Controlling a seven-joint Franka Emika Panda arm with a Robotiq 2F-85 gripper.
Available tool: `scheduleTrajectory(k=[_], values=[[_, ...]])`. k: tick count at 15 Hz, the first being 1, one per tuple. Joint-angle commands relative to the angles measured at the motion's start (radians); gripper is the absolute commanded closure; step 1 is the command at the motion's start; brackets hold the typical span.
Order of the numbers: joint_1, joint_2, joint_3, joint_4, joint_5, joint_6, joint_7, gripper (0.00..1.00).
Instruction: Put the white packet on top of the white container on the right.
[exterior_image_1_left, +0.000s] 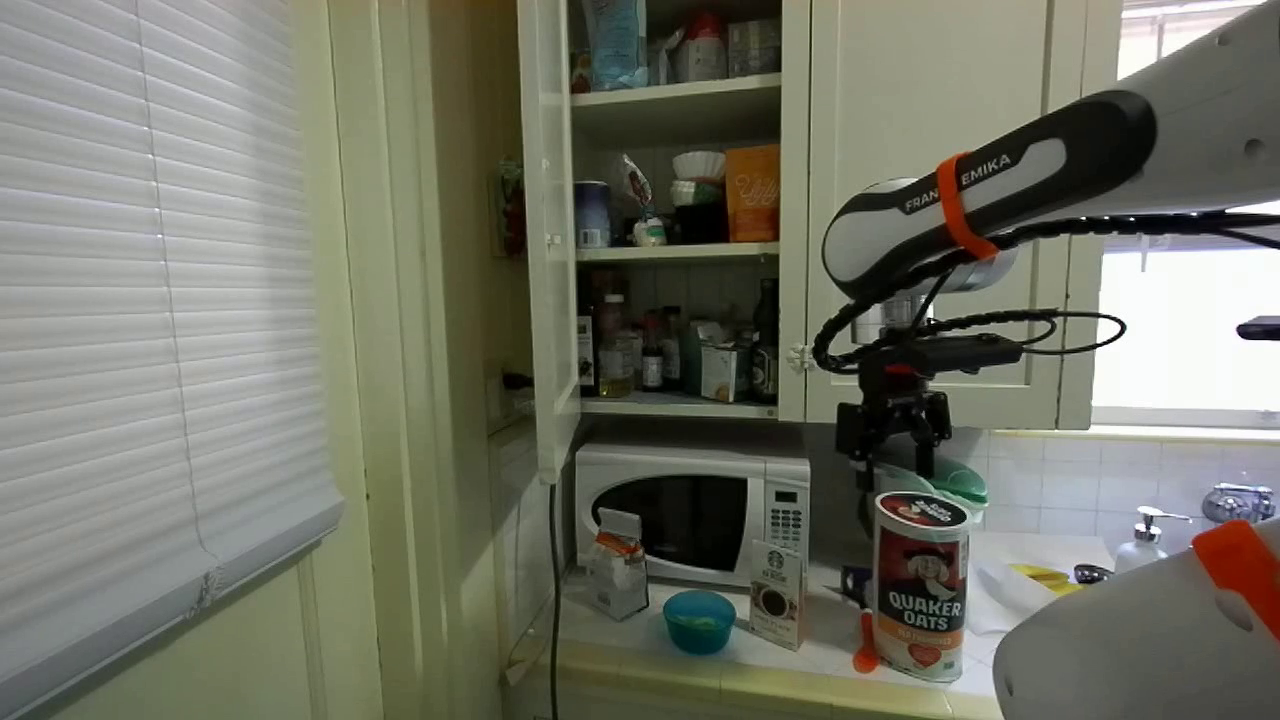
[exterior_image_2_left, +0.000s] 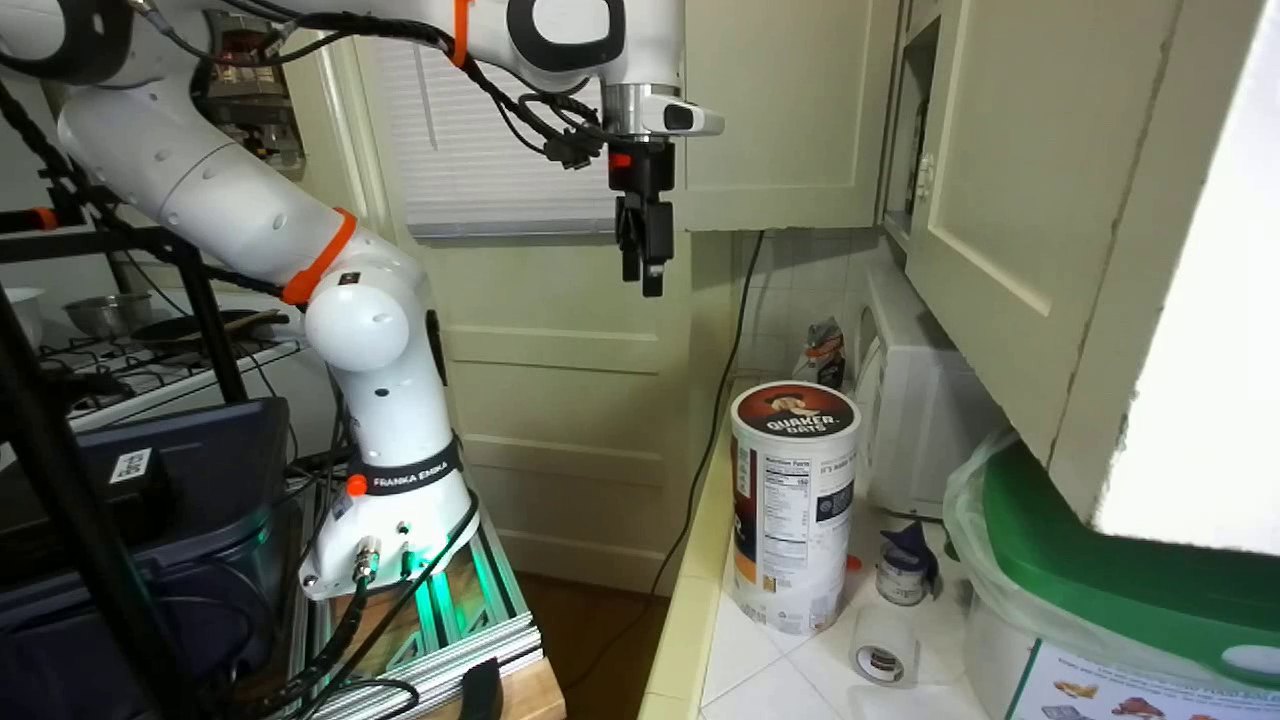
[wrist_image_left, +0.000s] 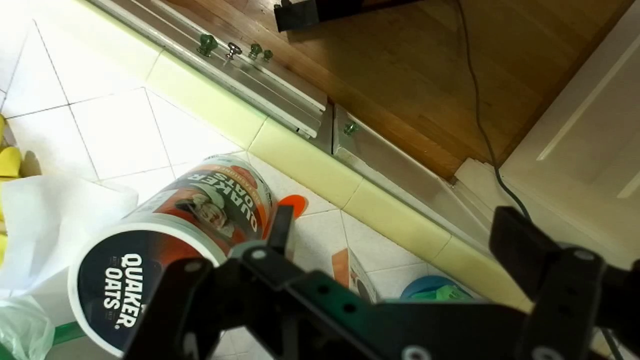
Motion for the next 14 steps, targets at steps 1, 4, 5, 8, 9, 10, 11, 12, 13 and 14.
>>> scheduleTrajectory(k=[1,4,5,8,9,10,11,12,13,14], values=[[0.009,-0.001,-0.006,0.002,-0.004,-0.003,0.005,0.0],[0.059,0.023,-0.024,-0.003,-0.007,0.064,-0.092,0.0],[0.075,0.035,-0.025,-0.002,-0.01,0.085,-0.127,0.0],[0.106,0.103,-0.02,0.008,-0.03,0.19,-0.19,0.0],[0.115,0.123,-0.023,0.009,-0.033,0.224,-0.214,0.0],[0.121,0.157,-0.032,0.004,-0.039,0.29,-0.239,0.0],[0.124,0.185,-0.037,0.001,-0.046,0.345,-0.268,0.0],[0.123,0.225,-0.045,0.004,-0.051,0.399,-0.291,0.0],[0.125,0.255,-0.054,0.006,-0.05,0.445,-0.318,0.0],[0.123,0.29,-0.063,0.008,-0.049,0.49,-0.344,0.0]])
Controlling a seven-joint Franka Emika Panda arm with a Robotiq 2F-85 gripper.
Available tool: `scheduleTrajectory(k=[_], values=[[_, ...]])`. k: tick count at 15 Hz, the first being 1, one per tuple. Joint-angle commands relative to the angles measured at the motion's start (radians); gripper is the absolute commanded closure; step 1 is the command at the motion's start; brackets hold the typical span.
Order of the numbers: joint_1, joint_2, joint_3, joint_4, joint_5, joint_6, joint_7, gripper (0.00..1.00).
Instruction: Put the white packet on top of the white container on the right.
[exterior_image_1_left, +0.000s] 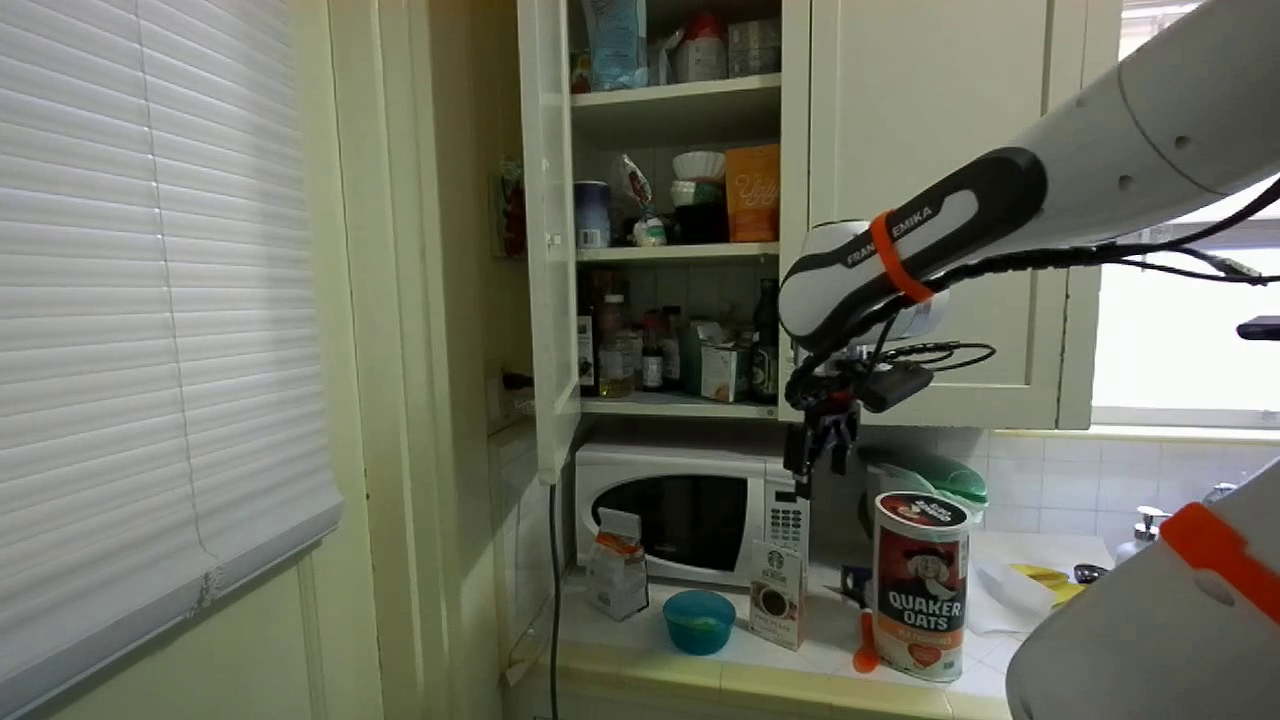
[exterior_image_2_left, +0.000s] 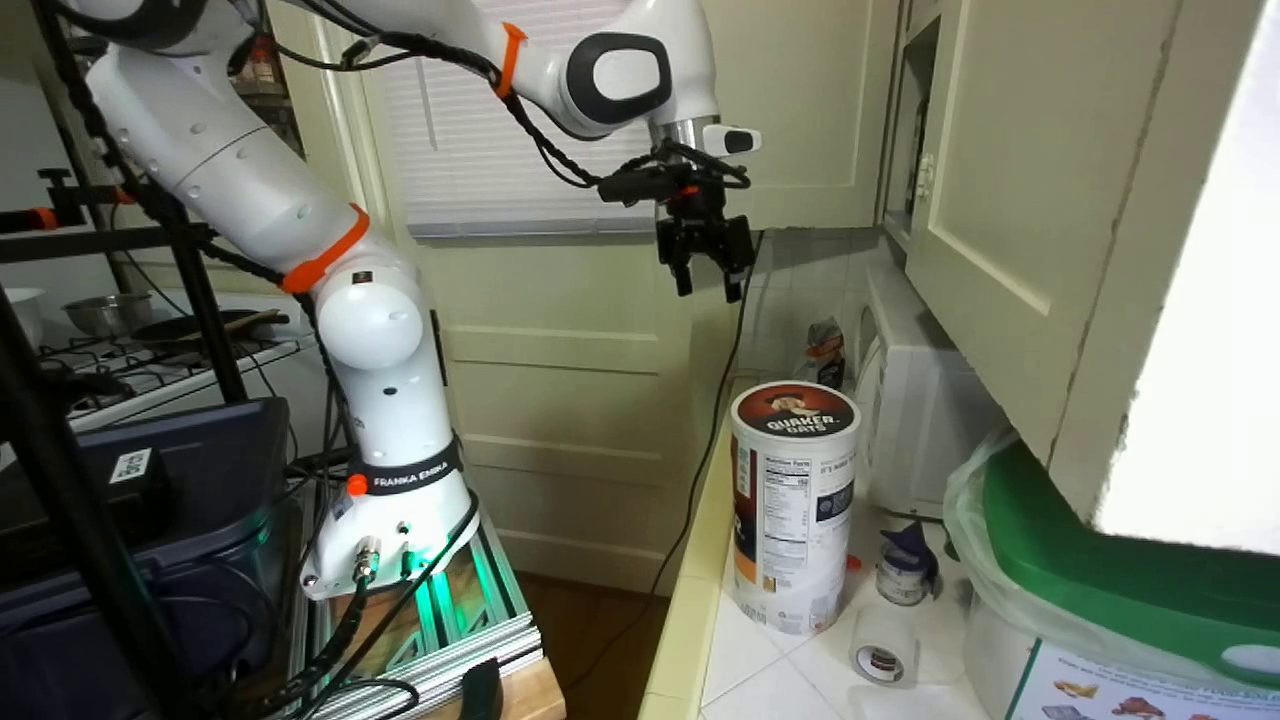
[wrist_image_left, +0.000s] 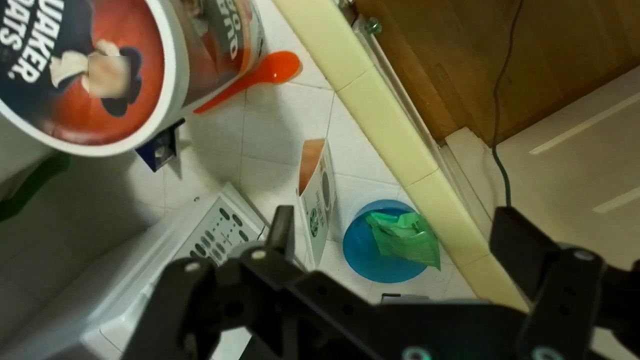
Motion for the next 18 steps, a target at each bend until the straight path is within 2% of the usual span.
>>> scheduleTrajectory(k=[1,4,5,6,11,18], values=[[0.014,0.128,-0.047,0.014,-0.015,0.144,-0.105,0.0],[0.023,0.212,-0.076,0.011,0.033,0.268,-0.158,0.0],[0.018,0.234,-0.074,0.024,0.048,0.237,-0.147,0.0],[0.0,0.187,-0.053,0.004,0.018,0.233,-0.126,0.0],[-0.001,0.231,-0.053,0.021,0.032,0.233,-0.127,0.0],[0.024,0.334,-0.071,0.031,0.084,0.37,-0.184,0.0]])
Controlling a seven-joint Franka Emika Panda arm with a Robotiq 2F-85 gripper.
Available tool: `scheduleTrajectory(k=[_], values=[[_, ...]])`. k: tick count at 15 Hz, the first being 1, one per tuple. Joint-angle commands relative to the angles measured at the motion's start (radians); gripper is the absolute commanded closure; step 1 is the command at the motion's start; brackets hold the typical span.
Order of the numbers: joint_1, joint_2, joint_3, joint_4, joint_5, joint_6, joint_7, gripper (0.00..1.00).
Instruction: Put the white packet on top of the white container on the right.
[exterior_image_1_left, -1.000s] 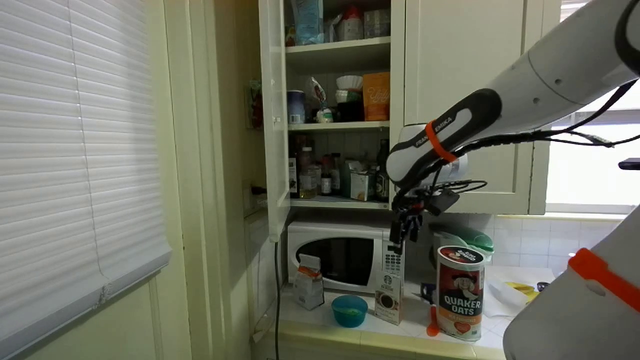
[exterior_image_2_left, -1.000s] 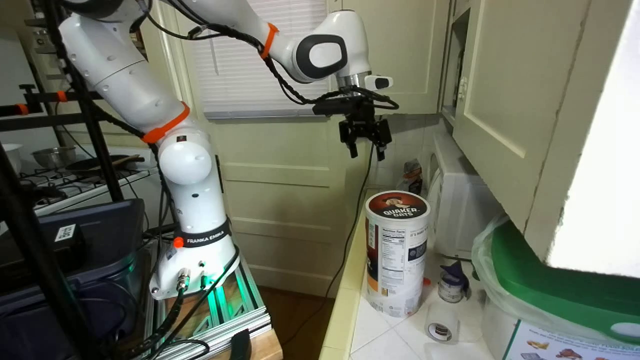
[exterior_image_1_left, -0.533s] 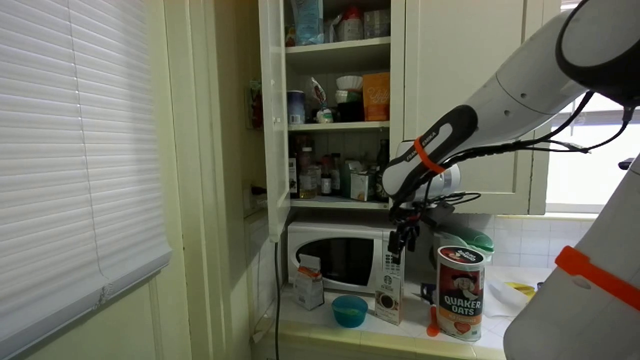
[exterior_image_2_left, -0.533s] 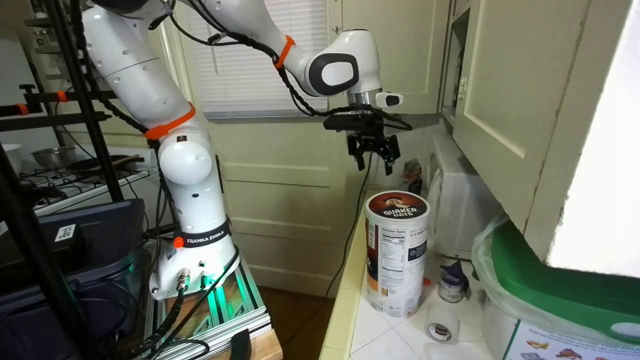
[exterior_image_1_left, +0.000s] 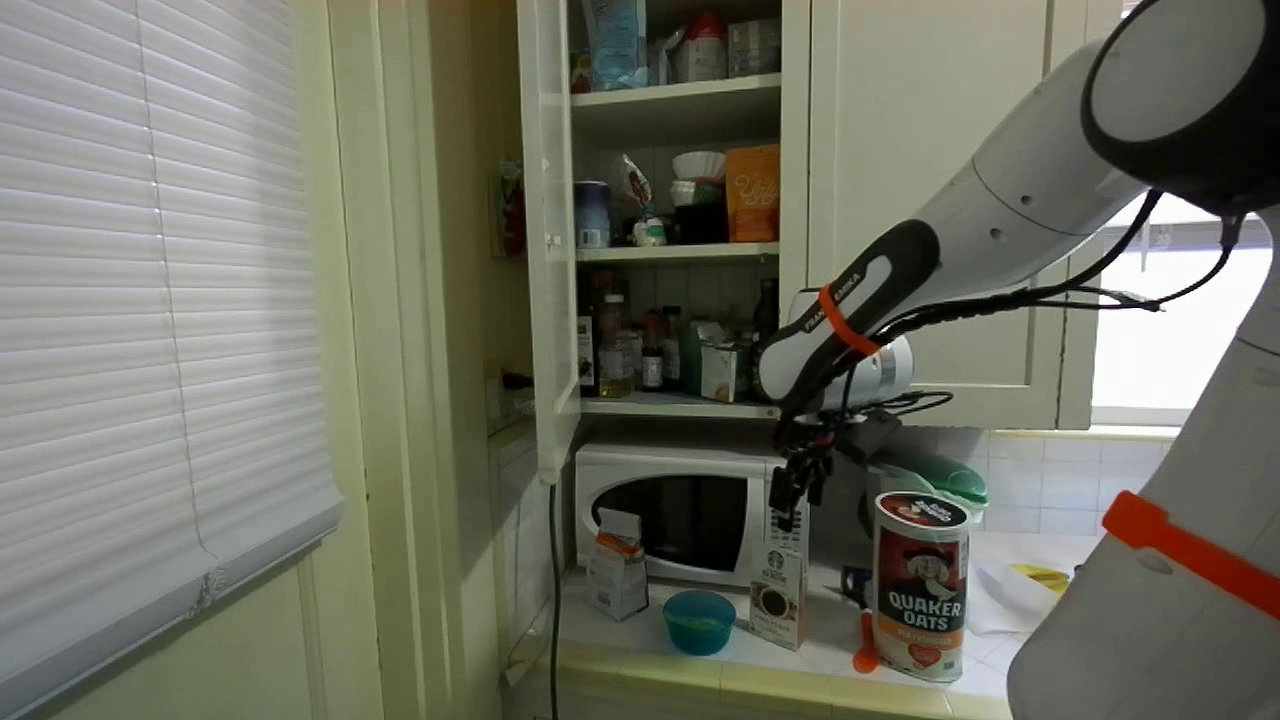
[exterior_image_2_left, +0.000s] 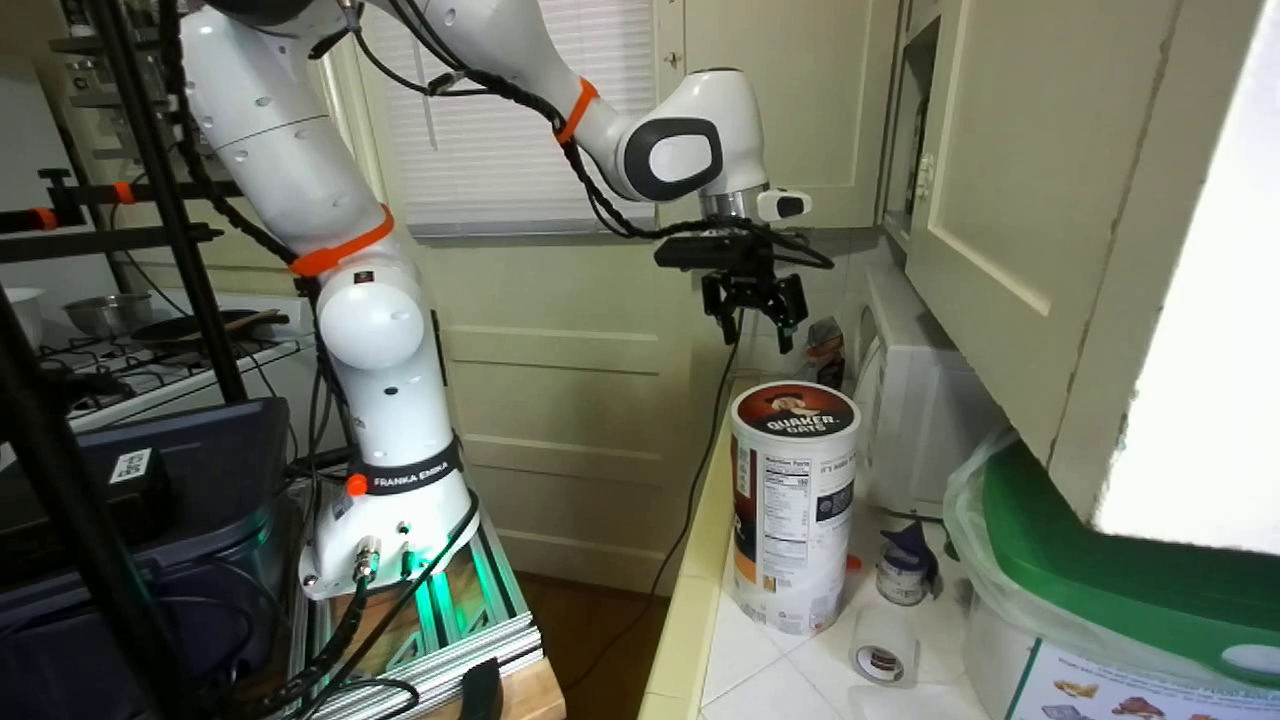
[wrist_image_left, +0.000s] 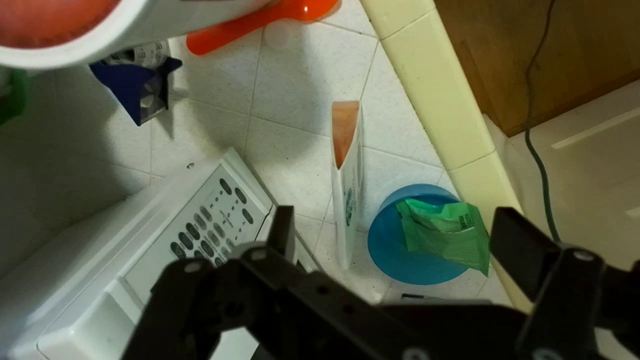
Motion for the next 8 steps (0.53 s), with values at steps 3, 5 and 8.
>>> scheduleTrajectory(k=[3,5,8], values=[[0.02,0.108,-0.015,0.014,0.083,0.126,-0.091,0.0],[0.018,0.14,-0.014,0.02,0.109,0.16,-0.121,0.1],[0.014,0.186,-0.014,0.034,0.156,0.186,-0.183,0.27]])
